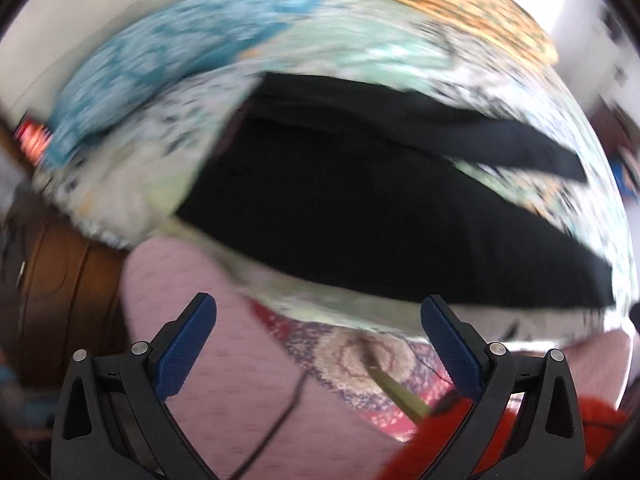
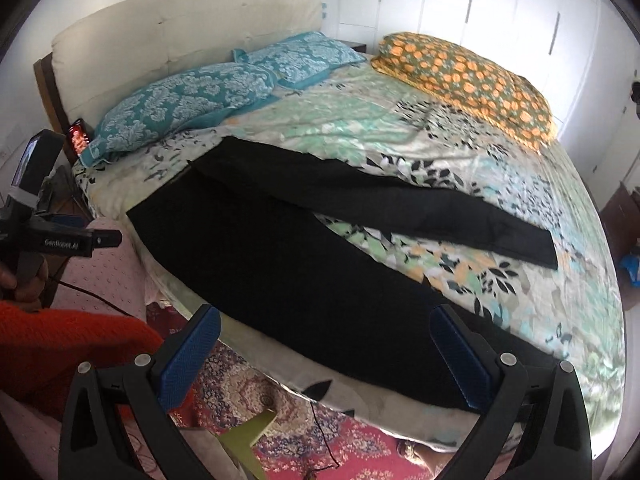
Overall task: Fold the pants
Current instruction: 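Move both tools toward the trouser legs, lowering over the fabric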
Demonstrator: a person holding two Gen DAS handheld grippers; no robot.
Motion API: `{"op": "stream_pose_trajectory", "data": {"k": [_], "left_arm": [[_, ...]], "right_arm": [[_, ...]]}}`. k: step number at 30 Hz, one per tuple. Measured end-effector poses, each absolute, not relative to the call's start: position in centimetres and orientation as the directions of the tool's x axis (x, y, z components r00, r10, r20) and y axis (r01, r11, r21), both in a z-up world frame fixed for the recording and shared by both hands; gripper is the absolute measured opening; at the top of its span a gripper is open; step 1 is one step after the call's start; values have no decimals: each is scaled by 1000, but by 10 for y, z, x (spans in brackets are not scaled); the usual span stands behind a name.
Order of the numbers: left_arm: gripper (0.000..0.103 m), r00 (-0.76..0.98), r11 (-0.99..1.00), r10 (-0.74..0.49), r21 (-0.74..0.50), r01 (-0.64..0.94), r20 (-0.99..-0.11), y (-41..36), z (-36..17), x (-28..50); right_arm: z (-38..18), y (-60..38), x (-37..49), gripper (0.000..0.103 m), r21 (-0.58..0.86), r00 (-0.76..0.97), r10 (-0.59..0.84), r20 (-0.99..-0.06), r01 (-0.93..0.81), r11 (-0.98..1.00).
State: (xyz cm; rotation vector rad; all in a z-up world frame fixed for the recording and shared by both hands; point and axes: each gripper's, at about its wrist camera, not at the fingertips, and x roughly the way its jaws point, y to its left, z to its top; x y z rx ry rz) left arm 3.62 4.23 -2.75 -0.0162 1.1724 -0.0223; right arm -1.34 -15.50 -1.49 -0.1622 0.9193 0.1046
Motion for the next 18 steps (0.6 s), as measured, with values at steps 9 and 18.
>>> {"op": "stream_pose_trajectory", "data": {"k": [9,18], "left_arm": [[102,451,963,-164,-42,267,-878,-52,7,73],[102,507,954,-139,22,300,-851,-92,10,128]], "right_arm": [[-5,-195,-5,103,-47,617,-11,-787,-42,998],[-5,-257,41,103,9,629,42,-777,-55,998]]}}
